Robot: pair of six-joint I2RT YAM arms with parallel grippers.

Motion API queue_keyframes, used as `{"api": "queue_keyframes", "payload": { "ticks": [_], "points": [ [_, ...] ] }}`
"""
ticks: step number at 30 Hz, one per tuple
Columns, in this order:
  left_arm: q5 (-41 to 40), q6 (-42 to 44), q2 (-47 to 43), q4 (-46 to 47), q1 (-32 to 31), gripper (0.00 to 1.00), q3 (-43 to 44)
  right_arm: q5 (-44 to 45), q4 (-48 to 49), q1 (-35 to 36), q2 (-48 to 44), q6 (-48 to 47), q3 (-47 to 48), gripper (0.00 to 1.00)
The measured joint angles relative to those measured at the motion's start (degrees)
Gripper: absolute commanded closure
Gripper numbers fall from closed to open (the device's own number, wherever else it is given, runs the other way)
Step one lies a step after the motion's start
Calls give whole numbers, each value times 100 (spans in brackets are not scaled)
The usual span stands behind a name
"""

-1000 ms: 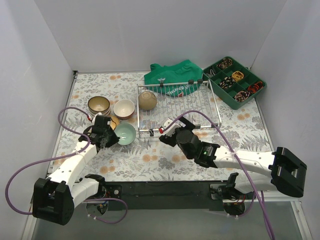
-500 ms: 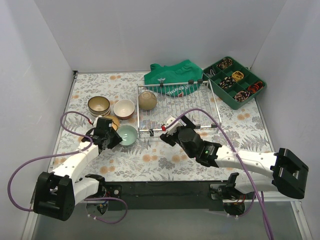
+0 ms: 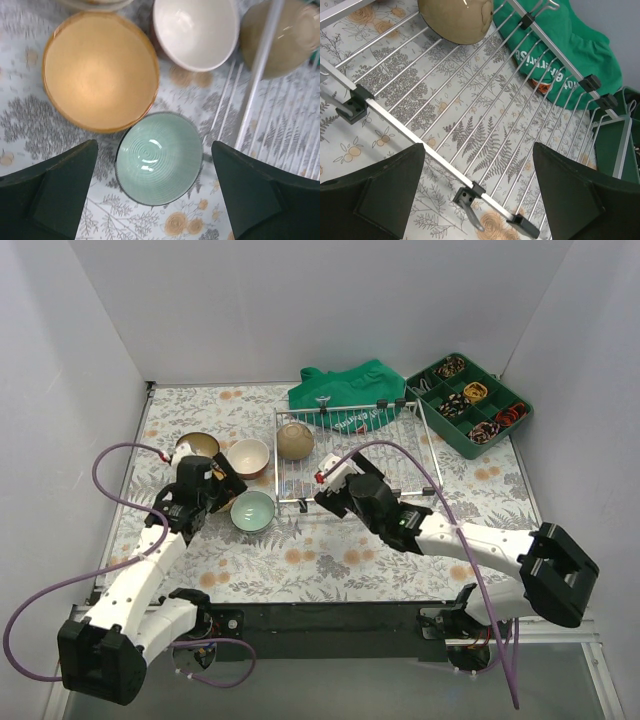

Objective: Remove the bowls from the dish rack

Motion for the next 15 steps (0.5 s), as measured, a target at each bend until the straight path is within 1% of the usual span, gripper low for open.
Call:
{"api": "queue_keyframes", "payload": {
  "ticks": [4,7,15],
  "points": [
    [-256,522,-107,229,0,2,566,-431,-48,-256,433,-319,431,1],
    [-358,920,22,551,0,2,918,-776,-68,-400,815,-713,800,1],
    [-437,1904,1084,1574,4,2,1976,-1475,-94,-658,2057,-1921,1792,1]
  ]
}}
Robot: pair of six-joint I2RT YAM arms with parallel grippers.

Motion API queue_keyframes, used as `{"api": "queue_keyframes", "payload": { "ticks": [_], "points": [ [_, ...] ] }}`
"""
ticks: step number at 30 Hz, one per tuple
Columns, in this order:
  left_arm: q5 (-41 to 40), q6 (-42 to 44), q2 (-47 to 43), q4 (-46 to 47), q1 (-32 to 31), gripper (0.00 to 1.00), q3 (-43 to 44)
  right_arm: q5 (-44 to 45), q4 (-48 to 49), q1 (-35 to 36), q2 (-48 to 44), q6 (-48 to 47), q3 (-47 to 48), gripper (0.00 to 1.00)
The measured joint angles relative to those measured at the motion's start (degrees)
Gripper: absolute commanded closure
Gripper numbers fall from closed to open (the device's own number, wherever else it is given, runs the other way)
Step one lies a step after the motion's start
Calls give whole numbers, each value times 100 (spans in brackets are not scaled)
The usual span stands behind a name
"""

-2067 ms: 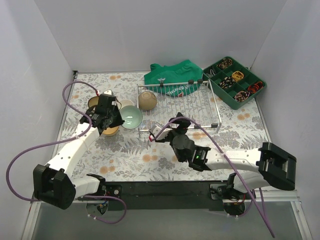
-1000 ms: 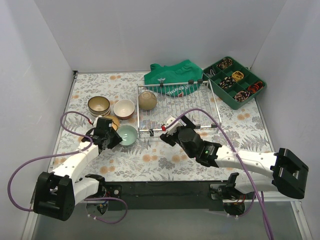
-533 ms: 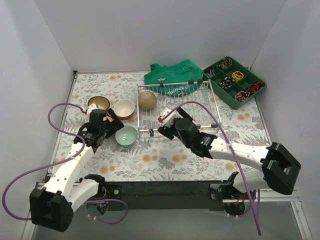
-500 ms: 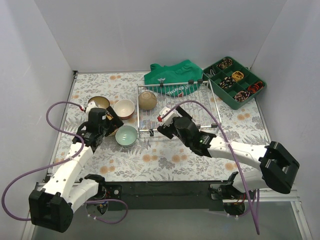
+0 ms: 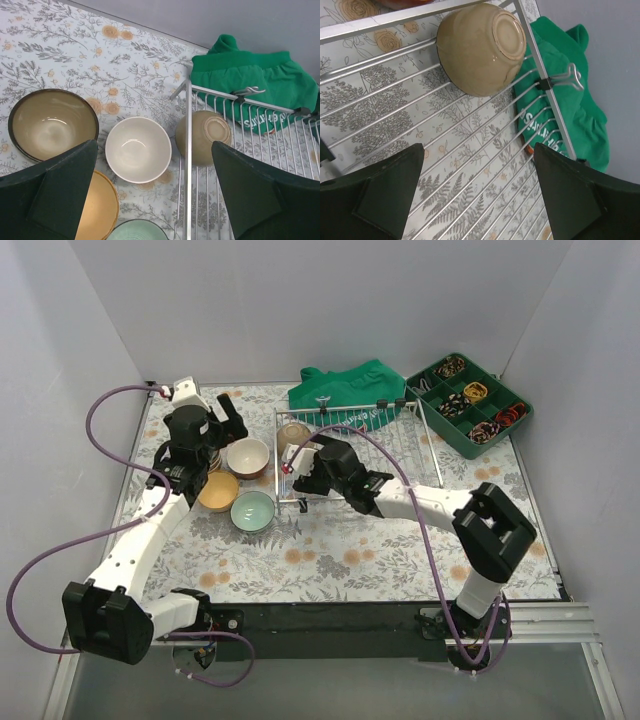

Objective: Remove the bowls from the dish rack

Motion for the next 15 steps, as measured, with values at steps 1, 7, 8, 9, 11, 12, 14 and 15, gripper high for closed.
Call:
{"api": "queue_keyframes", "payload": {
  "ticks": [1,7,8,9,11,12,14,15],
  "points": [
    [-4,74,72,131,2,2,15,-68,0,-24,170,-155,129,2],
    [404,61,87,511,538,2,-553,-286,-11,-129,1086,-990,846,1],
    [409,59,87,507,586,2,-605,-321,-9,-146,1226,-1099,960,1],
    [422,61,87,507,612,2,-658,-356,-2,-168,1346,-1217,1060,1],
    [466,68,87,529,605,2,-671,-428,7,-201,1558,-1381,1239,1],
    [476,68,87,549,608,2,-671,-481,-2,-216,1637,-1462,1307,2],
    [516,70,87,584,601,2,-671,-577,9,-254,1753,-1589,1434,2],
    [518,70,87,577,601,2,-671,-619,11,-267,1790,-1635,1475,1]
  ]
}}
